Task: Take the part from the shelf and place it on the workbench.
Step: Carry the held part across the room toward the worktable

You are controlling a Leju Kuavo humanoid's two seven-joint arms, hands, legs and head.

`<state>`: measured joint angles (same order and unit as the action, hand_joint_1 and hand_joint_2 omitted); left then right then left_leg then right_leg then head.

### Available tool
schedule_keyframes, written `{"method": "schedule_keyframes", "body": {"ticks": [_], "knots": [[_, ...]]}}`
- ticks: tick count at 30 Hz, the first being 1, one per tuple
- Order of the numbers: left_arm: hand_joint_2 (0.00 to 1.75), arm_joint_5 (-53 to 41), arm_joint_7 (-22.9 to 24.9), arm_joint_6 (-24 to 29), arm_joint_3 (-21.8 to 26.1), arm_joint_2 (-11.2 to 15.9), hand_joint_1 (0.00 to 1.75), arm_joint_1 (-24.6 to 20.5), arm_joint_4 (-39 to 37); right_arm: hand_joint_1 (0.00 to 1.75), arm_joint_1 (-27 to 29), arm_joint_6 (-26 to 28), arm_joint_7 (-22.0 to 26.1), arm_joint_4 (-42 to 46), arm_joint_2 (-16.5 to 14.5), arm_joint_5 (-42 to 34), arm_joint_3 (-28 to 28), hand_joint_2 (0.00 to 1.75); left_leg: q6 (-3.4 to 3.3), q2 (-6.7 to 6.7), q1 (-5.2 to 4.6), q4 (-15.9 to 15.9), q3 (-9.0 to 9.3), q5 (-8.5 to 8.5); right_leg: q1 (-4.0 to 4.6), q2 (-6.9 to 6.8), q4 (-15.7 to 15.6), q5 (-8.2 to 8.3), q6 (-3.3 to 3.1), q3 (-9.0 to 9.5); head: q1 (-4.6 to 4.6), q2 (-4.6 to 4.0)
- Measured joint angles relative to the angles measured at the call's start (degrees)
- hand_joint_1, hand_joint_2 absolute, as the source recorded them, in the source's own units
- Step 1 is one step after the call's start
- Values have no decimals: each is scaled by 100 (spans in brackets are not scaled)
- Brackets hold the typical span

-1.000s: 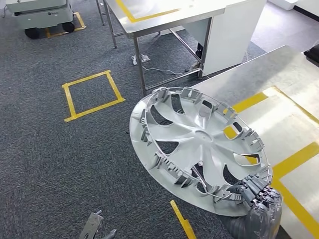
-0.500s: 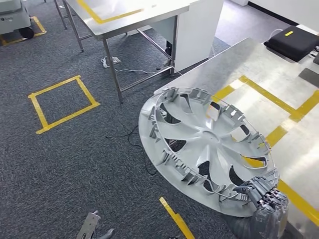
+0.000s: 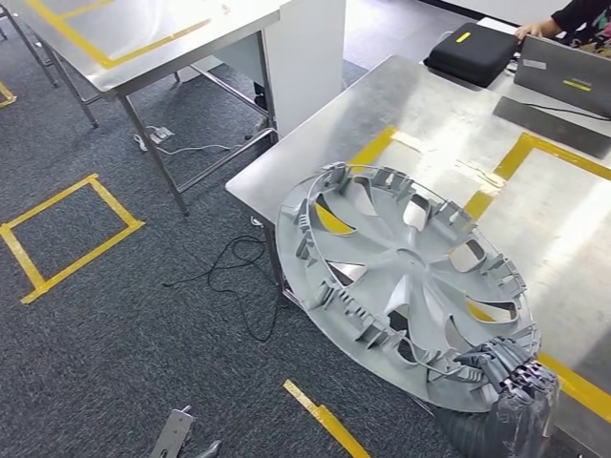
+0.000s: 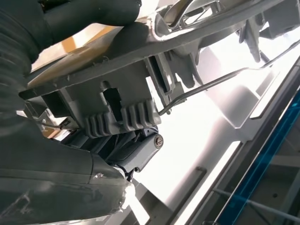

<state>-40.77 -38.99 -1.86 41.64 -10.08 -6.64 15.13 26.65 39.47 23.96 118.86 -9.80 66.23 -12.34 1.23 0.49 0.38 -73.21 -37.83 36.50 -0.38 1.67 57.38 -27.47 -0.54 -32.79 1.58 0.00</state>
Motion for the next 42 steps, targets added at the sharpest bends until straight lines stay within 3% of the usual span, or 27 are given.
{"method": "schedule_keyframes", "body": {"ticks": [1, 2, 4, 6, 8, 9, 11, 13, 15, 16, 18, 19, 21, 22, 24, 26, 28, 30, 31, 32, 34, 36, 38, 42], "knots": [[175, -1, 0, 2, 2, 1, 0, 7, 0, 175, 7, 0, -3, 0, -4, 1, 14, 175, -18, -17, -1, 20, -15, -109, 6, 86, 4, 0, 0, 4, 1, 0], [175, -3, 1, 4, 4, 3, 0, 7, 0, 175, 13, 0, -7, 0, -9, 2, 26, 175, -44, -50, -1, 260, 75, -314, 11, 171, 9, 0, 0, 9, 1, 0], [175, -9, 5, 11, 19, 14, 0, 3, 0, 175, 23, 0, -27, -1, -23, 8, 49, 175, -113, -265, 5, 1005, 393, -730, 20, 323, 25, 1, 11, 9, 2, 0], [175, -15, 11, 14, 47, 22, 0, -1, 0, 175, 29, 1, -89, -1, -34, 25, 66, 175, -146, -447, 8, 1469, 591, -850, 14, 450, 43, 11, 55, -31, 6, 0], [175, -20, 14, 8, 69, 15, 0, -8, 0, 175, 49, 3, -185, -1, -38, 41, 82, 175, -163, -402, 3, 1561, 622, -831, -5, 566, 32, 38, 132, -92, 7, 0], [175, -22, 15, 2, 75, 10, 0, -14, 1, 175, 65, 4, -237, -2, -38, 44, 88, 175, -186, -339, 7, 1585, 626, -849, -8, 534, 42, 32, 168, -121, 9, 0], [175, -32, 14, -18, 89, -1, 0, -23, 1, 175, 73, 4, -333, -3, -37, 45, 93, 175, -244, -204, 23, 1642, 637, -882, 6, 270, 292, -132, 220, -269, 46, 0], [175, -44, 13, -32, 101, -2, 0, -4, 0, 175, 62, 4, -404, -5, -37, 46, 93, 175, -276, -58, 15, 1653, 635, -883, 2, -31, 972, -494, 263, -581, 79, 0], [175, -48, 13, -37, 111, 2, 0, 17, 0, 175, 64, 4, -465, -9, -37, 47, 98, 175, -281, 103, 8, 1651, 633, -872, -18, -112, 1569, -714, 307, -856, 79, 0], [175, -50, 13, -40, 116, 2, 0, 19, 0, 175, 70, 4, -488, -12, -37, 48, 101, 175, -276, 179, 7, 1650, 637, -865, -27, -131, 1596, -672, 323, -858, 81, 0], [175, -52, 13, -49, 123, 0, 0, 14, 0, 175, 74, 4, -523, -16, -37, 58, 106, 175, -252, 313, 6, 1649, 663, -844, -36, -242, 1014, -337, 328, -525, 82, 0], [175, -53, 13, -52, 126, 0, 0, 13, 0, 175, 70, 4, -540, -18, -37, 66, 108, 175, -229, 372, -8, 1646, 683, -827, -18, -398, 599, -200, 317, -293, 85, 0], [175, -54, 12, -54, 137, 1, 0, 10, 0, 175, 63, 4, -606, -21, -37, 85, 108, 175, -170, 476, -44, 1633, 715, -796, 14, -606, 67, -70, 258, 15, 81, 0], [175, -55, 11, -54, 144, 2, 0, 9, 0, 175, 64, 4, -657, -23, -36, 90, 111, 175, -143, 525, -60, 1628, 725, -787, 31, -631, 5, -87, 226, 49, 76, 0], [175, -62, 11, -53, 155, 4, 0, 0, 0, 175, 84, 4, -778, -26, -32, 101, 113, 175, -92, 596, -54, 1622, 747, -764, 21, -509, 0, -67, 159, 43, 69, 0], [175, -78, 10, -52, 168, 10, 0, -4, 0, 175, 89, 4, -927, -32, -15, 148, 93, 175, -33, 415, -31, 1423, 687, -595, -5, -417, -22, -46, 88, 51, 51, 0], [175, -93, 9, -52, 189, 22, 0, 14, 0, 175, 84, 3, -1027, -51, 8, 209, 67, 175, 4, 118, -10, 779, 400, -231, -19, -337, -32, -39, 32, 56, 21, 0], [175, -100, 9, -52, 204, 33, 0, 47, 0, 175, 84, 2, -1054, -77, 31, 235, 55, 175, 14, 10, -1, 96, 54, 15, -10, -252, -30, -43, 6, 57, 11, 0], [175, -102, 9, -52, 208, 36, 0, 57, 0, 175, 84, 2, -1062, -88, 42, 239, 51, 175, 10, -1, -1, -7, -16, -22, -4, -212, -29, -45, 2, 63, 10, 0], [175, -103, 9, -52, 212, 40, 0, 62, 0, 175, 84, 2, -1070, -99, 51, 240, 44, 175, -4, -6, -1, 110, 17, -175, 2, -175, -28, -47, 1, 74, 10, 0], [175, -104, 9, -52, 220, 50, 0, 55, 0, 175, 84, 2, -1092, -116, 65, 243, 29, 175, -56, -16, -4, 795, 306, -627, 9, -118, -27, -54, 10, 100, 9, 0], [175, -104, 9, -48, 229, 61, 0, 39, 0, 175, 80, 2, -1119, -128, 81, 246, 20, 175, -110, -31, -14, 1403, 563, -856, 34, -83, -5, -67, 45, 89, 13, 0], [175, -103, 7, -37, 235, 61, 0, 29, 0, 175, 76, 3, -1195, -139, 123, 272, 5, 175, -107, -40, -21, 1588, 618, -859, 56, -76, 21, -84, 51, 55, 19, 0], [175, -104, 5, -32, 238, 57, 0, 32, 0, 175, 65, 2, -1413, -186, 252, 362, -78, 175, -105, -56, -44, 1604, 610, -866, 35, -90, -3, -67, 38, 58, 26, 0]]}}
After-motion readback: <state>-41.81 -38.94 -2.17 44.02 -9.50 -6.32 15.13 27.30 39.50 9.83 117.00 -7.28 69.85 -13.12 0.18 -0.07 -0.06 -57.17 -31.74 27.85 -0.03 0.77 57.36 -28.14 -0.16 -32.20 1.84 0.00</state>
